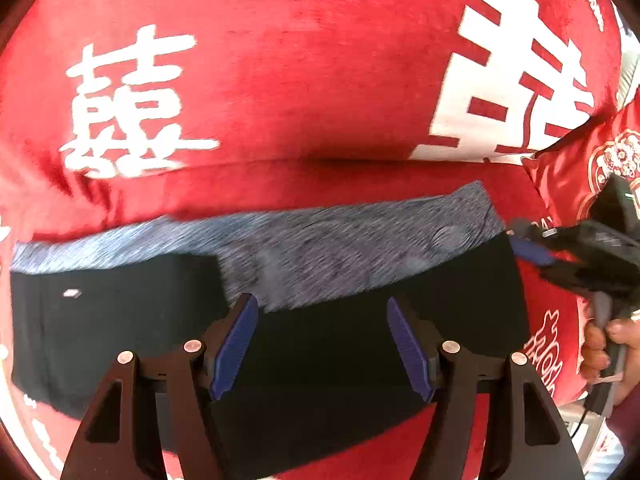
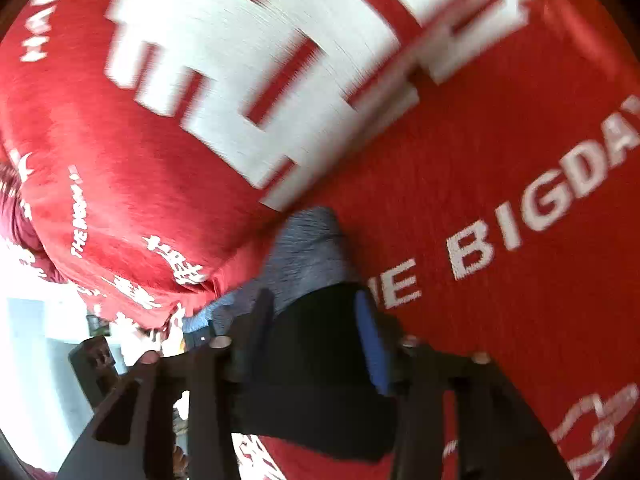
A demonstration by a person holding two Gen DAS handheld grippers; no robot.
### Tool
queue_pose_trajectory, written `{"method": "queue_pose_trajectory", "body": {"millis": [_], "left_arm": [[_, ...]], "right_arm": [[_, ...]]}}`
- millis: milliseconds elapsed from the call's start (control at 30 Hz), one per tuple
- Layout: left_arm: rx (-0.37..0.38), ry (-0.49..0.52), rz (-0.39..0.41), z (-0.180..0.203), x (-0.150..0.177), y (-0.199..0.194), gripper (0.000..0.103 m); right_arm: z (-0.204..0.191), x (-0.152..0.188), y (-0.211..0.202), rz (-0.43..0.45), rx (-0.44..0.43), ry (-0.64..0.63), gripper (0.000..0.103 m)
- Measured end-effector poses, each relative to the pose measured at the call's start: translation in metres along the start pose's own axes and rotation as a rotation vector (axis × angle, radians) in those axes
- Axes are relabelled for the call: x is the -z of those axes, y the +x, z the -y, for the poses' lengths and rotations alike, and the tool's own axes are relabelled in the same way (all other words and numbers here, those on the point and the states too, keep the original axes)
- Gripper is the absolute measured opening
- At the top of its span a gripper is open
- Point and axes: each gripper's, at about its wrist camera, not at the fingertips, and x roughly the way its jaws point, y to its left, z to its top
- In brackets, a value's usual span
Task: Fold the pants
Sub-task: 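Lower the folded end onto the stack and open the right gripper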
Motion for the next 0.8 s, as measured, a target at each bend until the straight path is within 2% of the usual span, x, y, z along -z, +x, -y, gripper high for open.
{"method": "queue_pose_trajectory", "body": {"millis": [67,200,233,300,333,367,400,433,467,533,567,700,800], "left_arm": [[-0.013,0.007,-0.015,0.009,-0.003,0.014,0.068],[-0.066,0.03,-0.041,0.007,0.01,0.031,0.068],[-0.072,0.046,-0.037,0.007,0.013,0.031,0.068],[-0.097,0.098,-0.045,0.012,0.018,0.032,0.068],[-0.113,0.115,-0.051,0.015,0.02,0.033,0.068],[-0.128,0.126,-0.053,0.016,0.021,0.034,0.069],[-0.137,0.119,-0.061,0.016,0.022,0.035,0.074],[-0.149,0.105,-0.07,0.015,0.022,0.035,0.086],[-0.154,0.054,-0.097,0.007,0.022,0.037,0.087],[-0.126,-0.017,-0.113,-0.003,0.023,0.036,0.087],[-0.141,-0.033,-0.112,-0.006,0.024,0.033,0.087],[-0.19,-0.039,-0.127,-0.011,0.032,0.023,0.087],[-0.216,-0.053,-0.137,-0.016,0.039,0.014,0.087]], "right_arm": [[0.006,-0.004,0.018,-0.061,-0.023,0.006,0.034],[-0.009,-0.002,0.021,-0.091,-0.036,-0.021,0.034],[-0.012,-0.002,0.019,-0.104,-0.005,-0.046,0.033],[-0.018,-0.005,0.027,-0.127,0.139,-0.109,0.033],[-0.021,-0.007,0.035,-0.133,0.177,-0.126,0.033],[-0.023,-0.008,0.041,-0.129,0.218,-0.143,0.04],[-0.024,-0.006,0.042,-0.117,0.249,-0.166,0.041],[-0.03,-0.003,0.042,-0.096,0.28,-0.197,0.041],[-0.035,0.002,0.041,-0.084,0.305,-0.214,0.045],[-0.043,0.011,0.034,-0.072,0.337,-0.235,0.047],[-0.045,0.015,0.03,-0.075,0.343,-0.242,0.049],[-0.047,0.031,0.009,-0.067,0.398,-0.297,0.061],[-0.048,0.042,-0.006,-0.071,0.407,-0.306,0.066]]}}
